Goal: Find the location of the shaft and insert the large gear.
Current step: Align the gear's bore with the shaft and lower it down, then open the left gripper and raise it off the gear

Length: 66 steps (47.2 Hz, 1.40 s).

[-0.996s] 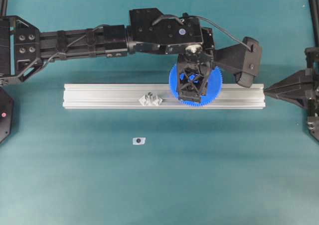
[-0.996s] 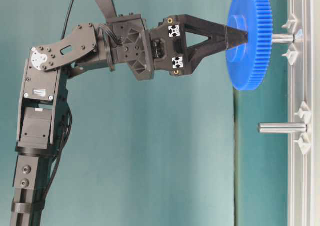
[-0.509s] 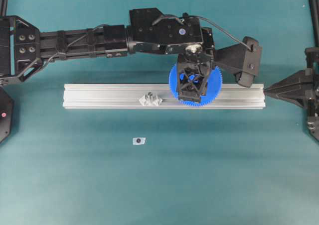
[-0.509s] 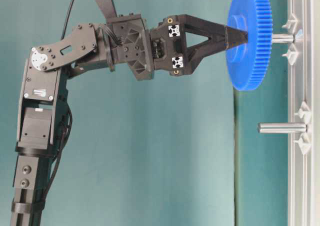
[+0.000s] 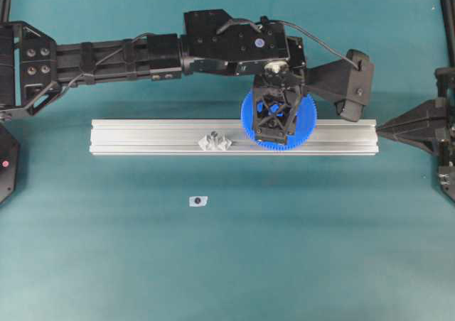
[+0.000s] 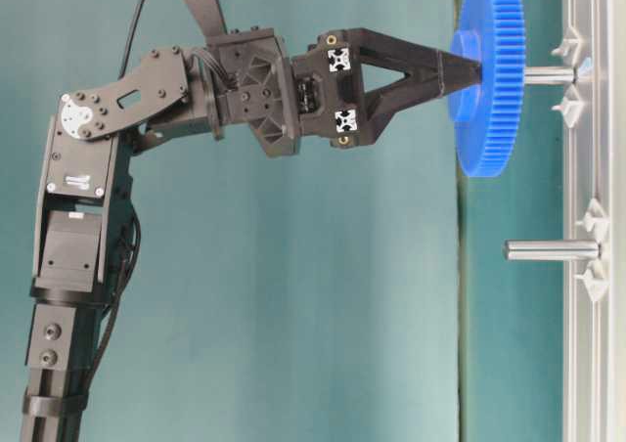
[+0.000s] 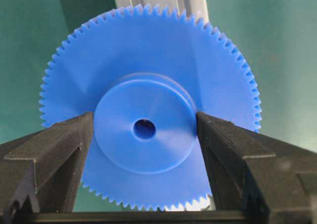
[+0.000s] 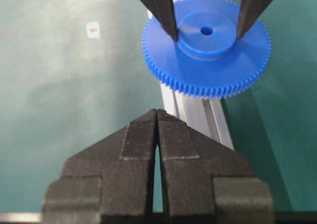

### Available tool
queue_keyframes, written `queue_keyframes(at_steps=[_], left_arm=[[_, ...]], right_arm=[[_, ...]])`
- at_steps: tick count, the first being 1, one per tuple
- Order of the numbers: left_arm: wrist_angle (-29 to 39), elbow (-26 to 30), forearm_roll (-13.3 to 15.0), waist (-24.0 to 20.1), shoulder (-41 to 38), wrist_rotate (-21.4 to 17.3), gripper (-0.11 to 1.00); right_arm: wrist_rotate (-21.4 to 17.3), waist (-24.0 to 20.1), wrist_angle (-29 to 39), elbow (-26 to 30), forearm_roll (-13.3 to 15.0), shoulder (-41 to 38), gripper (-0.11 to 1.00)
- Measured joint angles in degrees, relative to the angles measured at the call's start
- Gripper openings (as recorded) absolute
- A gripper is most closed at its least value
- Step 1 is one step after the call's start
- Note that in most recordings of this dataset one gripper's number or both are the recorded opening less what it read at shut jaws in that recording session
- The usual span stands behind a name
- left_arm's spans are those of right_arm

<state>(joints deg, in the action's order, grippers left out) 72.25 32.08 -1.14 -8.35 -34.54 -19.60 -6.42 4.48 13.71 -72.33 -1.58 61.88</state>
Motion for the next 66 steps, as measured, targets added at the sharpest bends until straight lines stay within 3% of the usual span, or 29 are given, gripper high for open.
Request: queue_keyframes(at_steps=[66], left_arm=[[0.18, 1.93, -0.18, 1.23, 0.0, 3.08, 0.81]], right_arm=[[0.09, 0.0, 0.0, 0.0, 0.0, 0.0, 0.0]])
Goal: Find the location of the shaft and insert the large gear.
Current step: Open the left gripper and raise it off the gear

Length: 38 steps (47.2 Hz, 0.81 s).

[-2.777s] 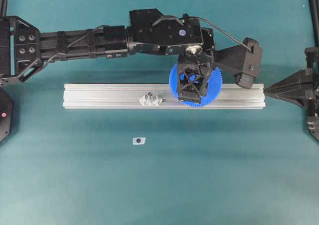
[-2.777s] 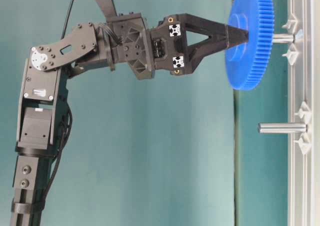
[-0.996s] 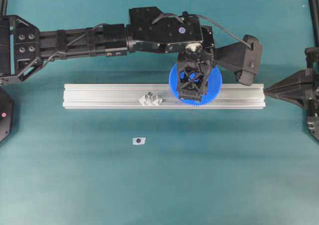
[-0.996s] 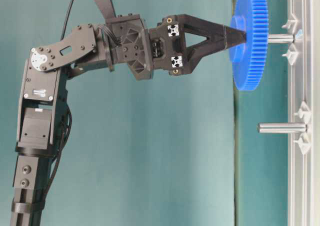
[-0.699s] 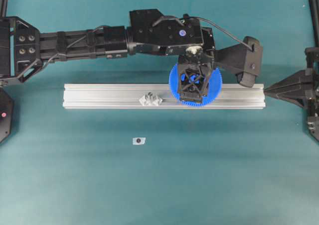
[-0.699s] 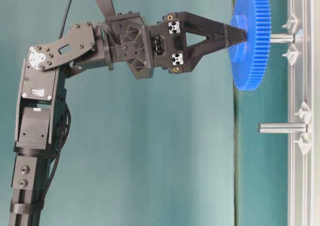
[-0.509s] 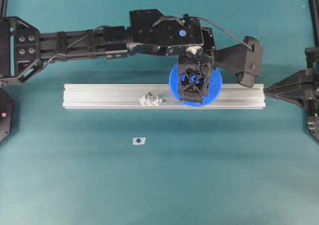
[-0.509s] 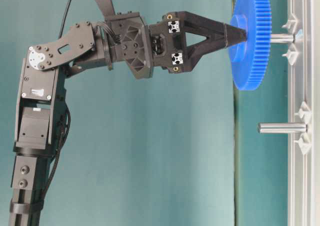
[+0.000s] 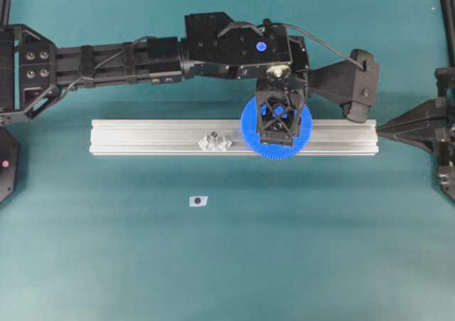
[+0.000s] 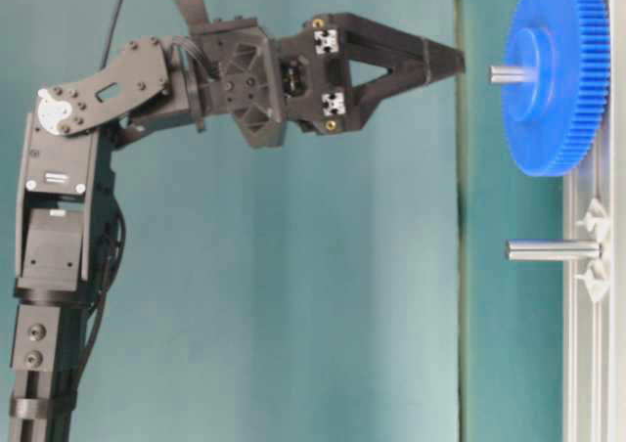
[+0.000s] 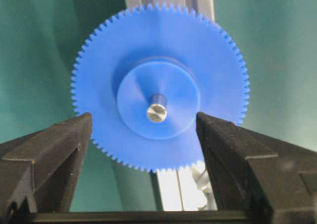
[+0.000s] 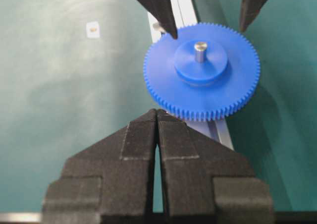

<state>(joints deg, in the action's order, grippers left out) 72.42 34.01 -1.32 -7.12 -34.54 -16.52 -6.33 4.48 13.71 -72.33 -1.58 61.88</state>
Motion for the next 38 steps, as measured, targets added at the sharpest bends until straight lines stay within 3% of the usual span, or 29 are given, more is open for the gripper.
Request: queue_keyframes(at_steps=[38], left_arm=[[0.53, 0.18, 0.09, 0.09, 0.62, 0.79, 0.81]], right_arm=[[-0.09, -0.09, 0.09, 0.0, 0.0, 0.0, 0.0]])
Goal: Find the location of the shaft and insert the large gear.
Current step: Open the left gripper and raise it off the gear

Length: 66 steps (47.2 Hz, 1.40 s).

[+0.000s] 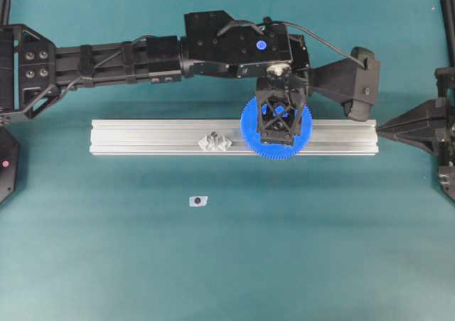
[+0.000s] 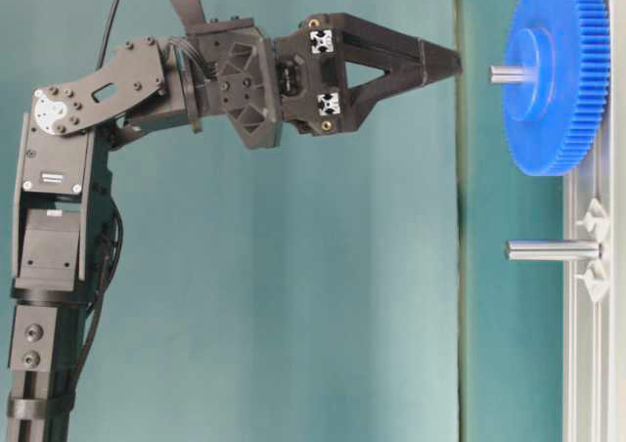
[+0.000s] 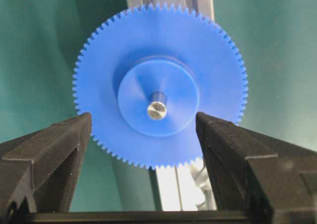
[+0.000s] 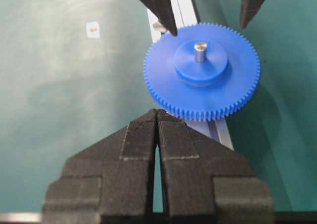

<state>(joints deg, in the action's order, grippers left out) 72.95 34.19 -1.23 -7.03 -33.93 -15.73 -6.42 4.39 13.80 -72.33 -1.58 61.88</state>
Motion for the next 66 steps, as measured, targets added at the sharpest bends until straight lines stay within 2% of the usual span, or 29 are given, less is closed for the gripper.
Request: queue_keyframes(at_steps=[22, 55, 66], left_arm=[[1.23, 0.0, 0.0, 1.67, 3.69, 1.05, 0.81], [0.44, 0.0, 0.0, 1.76, 7.12, 2.11, 0.81], [-3.34, -3.69, 0.0, 1.76, 9.76, 3.52, 0.81]], right_arm=[[0.0, 0.09, 0.0, 0.09, -0.09, 0.0, 0.0], [0.0, 0.09, -0.09, 0.0, 0.0, 0.0, 0.0], [0.0, 0.09, -0.09, 0.0, -0.09, 0.0, 0.0]])
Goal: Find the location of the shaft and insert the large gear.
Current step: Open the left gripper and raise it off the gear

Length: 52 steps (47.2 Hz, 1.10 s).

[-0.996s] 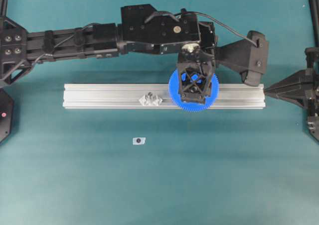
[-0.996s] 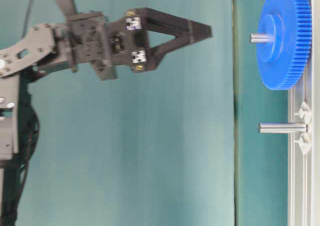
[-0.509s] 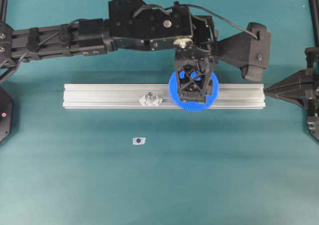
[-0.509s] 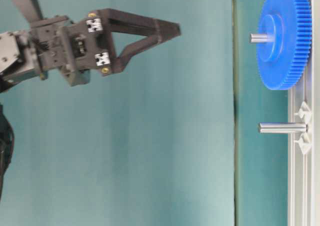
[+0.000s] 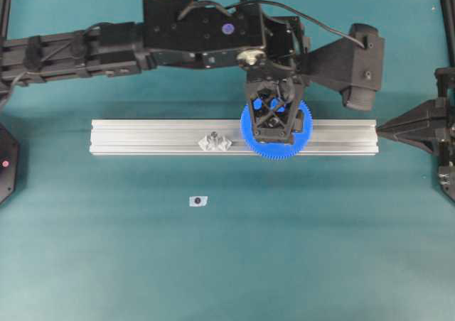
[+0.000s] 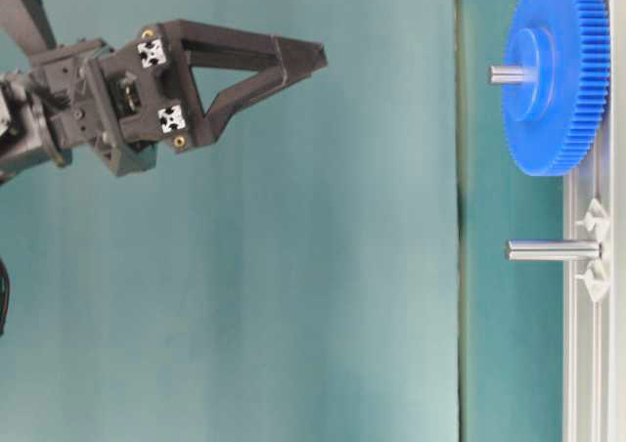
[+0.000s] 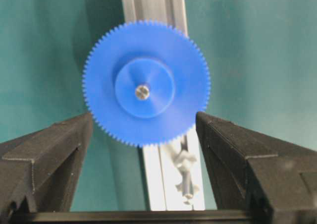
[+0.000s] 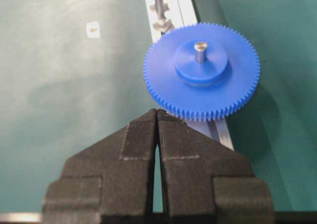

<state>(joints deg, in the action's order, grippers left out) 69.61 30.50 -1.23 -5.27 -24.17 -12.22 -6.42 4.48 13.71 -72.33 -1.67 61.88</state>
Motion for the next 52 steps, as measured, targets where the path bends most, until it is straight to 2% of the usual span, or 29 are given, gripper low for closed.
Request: queue_keyframes(at_steps=[9, 15, 52], left_arm=[[-5.45, -5.01, -0.09, 0.0, 3.08, 1.41, 0.81], [-7.29, -6.42, -0.09, 0.09, 4.22, 1.41, 0.81], [-7.91, -7.47, 0.0, 0.35, 4.22, 2.64, 0.81]], right_arm=[[0.0, 0.0, 0.09, 0.0, 0.09, 0.0, 0.0], [0.0, 0.0, 0.09, 0.0, 0.0, 0.0, 0.0], [-2.02, 0.0, -0.09, -0.35, 0.0, 0.44, 0.0]])
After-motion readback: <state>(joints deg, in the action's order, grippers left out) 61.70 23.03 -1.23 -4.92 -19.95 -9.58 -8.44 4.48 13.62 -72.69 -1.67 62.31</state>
